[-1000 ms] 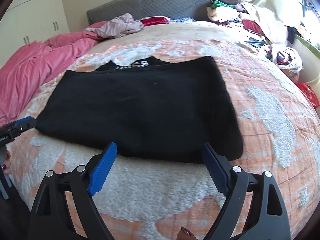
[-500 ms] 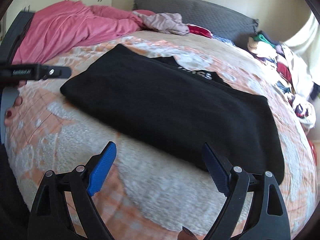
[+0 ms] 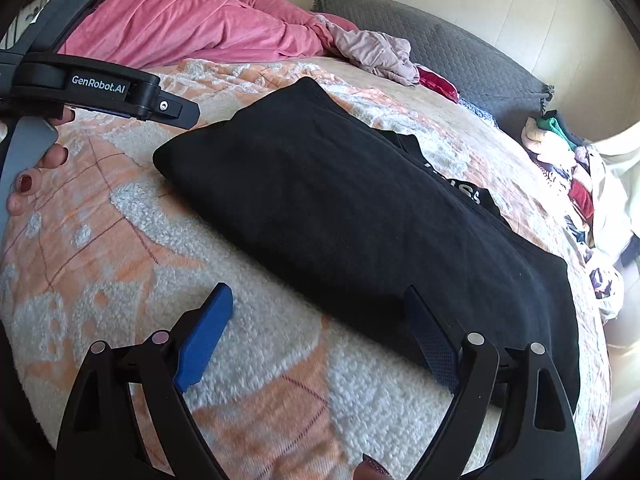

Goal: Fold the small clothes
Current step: 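Move both open tools to the side edge of the folded black sweatshirt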

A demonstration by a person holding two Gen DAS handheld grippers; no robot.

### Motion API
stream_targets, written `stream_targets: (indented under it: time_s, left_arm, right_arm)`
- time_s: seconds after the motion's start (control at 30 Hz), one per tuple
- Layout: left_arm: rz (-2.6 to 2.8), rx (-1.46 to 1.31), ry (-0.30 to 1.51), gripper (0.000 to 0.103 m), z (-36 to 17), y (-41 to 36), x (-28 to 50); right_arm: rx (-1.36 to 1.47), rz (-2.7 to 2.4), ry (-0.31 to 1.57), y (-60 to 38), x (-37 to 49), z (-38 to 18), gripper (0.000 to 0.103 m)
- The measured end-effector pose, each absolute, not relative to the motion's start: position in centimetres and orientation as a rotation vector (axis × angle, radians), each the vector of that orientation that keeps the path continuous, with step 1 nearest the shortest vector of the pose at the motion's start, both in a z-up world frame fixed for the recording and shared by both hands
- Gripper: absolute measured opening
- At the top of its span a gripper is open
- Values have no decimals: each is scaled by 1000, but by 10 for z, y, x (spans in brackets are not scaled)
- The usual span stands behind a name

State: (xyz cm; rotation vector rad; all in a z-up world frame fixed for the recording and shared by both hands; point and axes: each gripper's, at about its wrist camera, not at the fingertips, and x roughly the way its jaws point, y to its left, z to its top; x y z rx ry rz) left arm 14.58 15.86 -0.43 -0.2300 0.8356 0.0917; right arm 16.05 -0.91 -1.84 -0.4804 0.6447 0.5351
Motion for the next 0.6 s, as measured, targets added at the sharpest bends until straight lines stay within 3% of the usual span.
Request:
stream_targets:
  time_s: [0.13,0.2,0.6]
  left_arm:
    - [112,-239,849,93,-9,163,149]
    - [117,-242,852,93,-9,165,152]
    - [121,-291,860,93,-2,178,194]
  right_arm:
    - [-502,535,644,2,167,-21,87]
    - [-515,516,639,7,171,-21,94]
    - [-576,482,626,47,201,-25,94]
